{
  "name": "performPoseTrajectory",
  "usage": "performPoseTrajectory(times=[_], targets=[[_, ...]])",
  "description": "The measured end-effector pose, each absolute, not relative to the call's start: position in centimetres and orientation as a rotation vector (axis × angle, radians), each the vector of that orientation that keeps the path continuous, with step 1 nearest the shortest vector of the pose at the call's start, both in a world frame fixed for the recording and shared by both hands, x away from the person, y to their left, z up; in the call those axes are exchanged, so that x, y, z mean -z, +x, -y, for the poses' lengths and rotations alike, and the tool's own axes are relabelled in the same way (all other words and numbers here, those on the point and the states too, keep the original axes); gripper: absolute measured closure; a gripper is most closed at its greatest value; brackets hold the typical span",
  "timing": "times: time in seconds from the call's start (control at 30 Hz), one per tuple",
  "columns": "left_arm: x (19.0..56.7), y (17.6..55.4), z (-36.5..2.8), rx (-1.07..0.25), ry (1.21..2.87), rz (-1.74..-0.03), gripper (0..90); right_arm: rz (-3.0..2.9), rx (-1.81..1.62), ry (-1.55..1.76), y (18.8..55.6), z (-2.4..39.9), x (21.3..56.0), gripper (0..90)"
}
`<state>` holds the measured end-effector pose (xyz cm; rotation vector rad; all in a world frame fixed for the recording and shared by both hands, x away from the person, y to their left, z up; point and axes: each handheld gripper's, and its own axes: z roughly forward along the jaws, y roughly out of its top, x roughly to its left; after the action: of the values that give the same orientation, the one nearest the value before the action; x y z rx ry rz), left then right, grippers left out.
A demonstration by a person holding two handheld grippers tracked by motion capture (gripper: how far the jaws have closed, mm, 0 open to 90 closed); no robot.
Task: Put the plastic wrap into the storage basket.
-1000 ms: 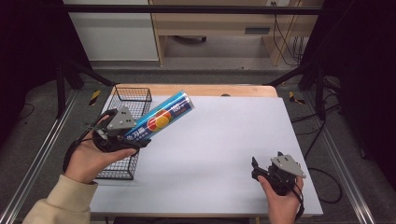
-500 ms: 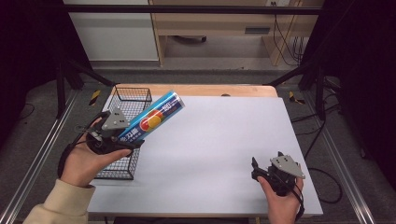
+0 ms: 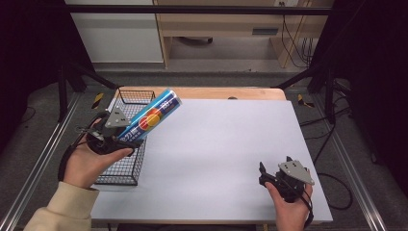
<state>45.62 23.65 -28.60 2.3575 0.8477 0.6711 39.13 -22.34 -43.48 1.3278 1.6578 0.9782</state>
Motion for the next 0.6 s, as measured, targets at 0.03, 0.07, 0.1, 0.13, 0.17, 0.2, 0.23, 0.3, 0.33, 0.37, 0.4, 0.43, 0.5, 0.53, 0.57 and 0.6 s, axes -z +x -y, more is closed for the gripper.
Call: performPoseTrajectory(times=[0.03, 0.07, 0.1, 0.13, 0.17, 0.2, 0.23, 0.3, 0.33, 0.37, 0.4, 0.43, 0.5, 0.53, 0.57, 0.6], targets=[[28.67, 45.71, -23.75, -0.671, 2.361, -0.857, 31.8, -1.657, -0.978, 1.327, 39.12, 22.32, 43.47, 12.6], [28.73, 45.82, -23.87, -0.67, 2.366, -0.865, 31.8, -1.657, -0.978, 1.326, 39.11, 22.32, 43.47, 12.6], [28.8, 45.9, -23.98, -0.671, 2.364, -0.875, 31.8, -1.656, -0.978, 1.327, 39.11, 22.31, 43.47, 12.6], [28.83, 45.99, -24.11, -0.66, 2.359, -0.885, 31.8, -1.656, -0.978, 1.327, 39.11, 22.32, 43.48, 12.6], [28.84, 46.05, -24.21, -0.649, 2.355, -0.893, 31.8, -1.657, -0.978, 1.327, 39.11, 22.33, 43.48, 12.6], [28.84, 46.06, -24.22, -0.654, 2.355, -0.896, 31.8, -1.656, -0.979, 1.328, 39.12, 22.33, 43.48, 12.6], [28.83, 46.06, -24.18, -0.664, 2.36, -0.894, 31.8, -1.657, -0.978, 1.327, 39.11, 22.35, 43.47, 12.6], [28.86, 46.12, -24.12, -0.664, 2.364, -0.9, 31.8, -1.656, -0.978, 1.326, 39.1, 22.33, 43.45, 12.6], [28.9, 46.16, -24.1, -0.667, 2.363, -0.904, 31.8, -1.656, -0.977, 1.326, 39.1, 22.32, 43.46, 12.6], [28.97, 46.22, -24.07, -0.674, 2.364, -0.906, 31.8, -1.656, -0.977, 1.326, 39.09, 22.29, 43.47, 12.6], [29.03, 46.29, -24.06, -0.68, 2.37, -0.91, 31.8, -1.656, -0.976, 1.327, 39.09, 22.27, 43.47, 12.6], [29.15, 46.35, -24.05, -0.681, 2.367, -0.918, 31.8, -1.657, -0.976, 1.326, 39.09, 22.24, 43.47, 12.6], [29.29, 46.48, -24.16, -0.674, 2.372, -0.936, 31.8, -1.658, -0.976, 1.324, 39.1, 22.23, 43.48, 12.6], [29.34, 46.54, -24.26, -0.677, 2.376, -0.943, 31.8, -1.658, -0.978, 1.325, 39.09, 22.21, 43.47, 12.6], [29.41, 46.6, -24.34, -0.679, 2.373, -0.955, 31.8, -1.658, -0.978, 1.325, 39.1, 22.21, 43.48, 12.6], [29.45, 46.66, -24.44, -0.684, 2.372, -0.968, 31.8, -1.659, -0.978, 1.325, 39.11, 22.22, 43.48, 12.6]])
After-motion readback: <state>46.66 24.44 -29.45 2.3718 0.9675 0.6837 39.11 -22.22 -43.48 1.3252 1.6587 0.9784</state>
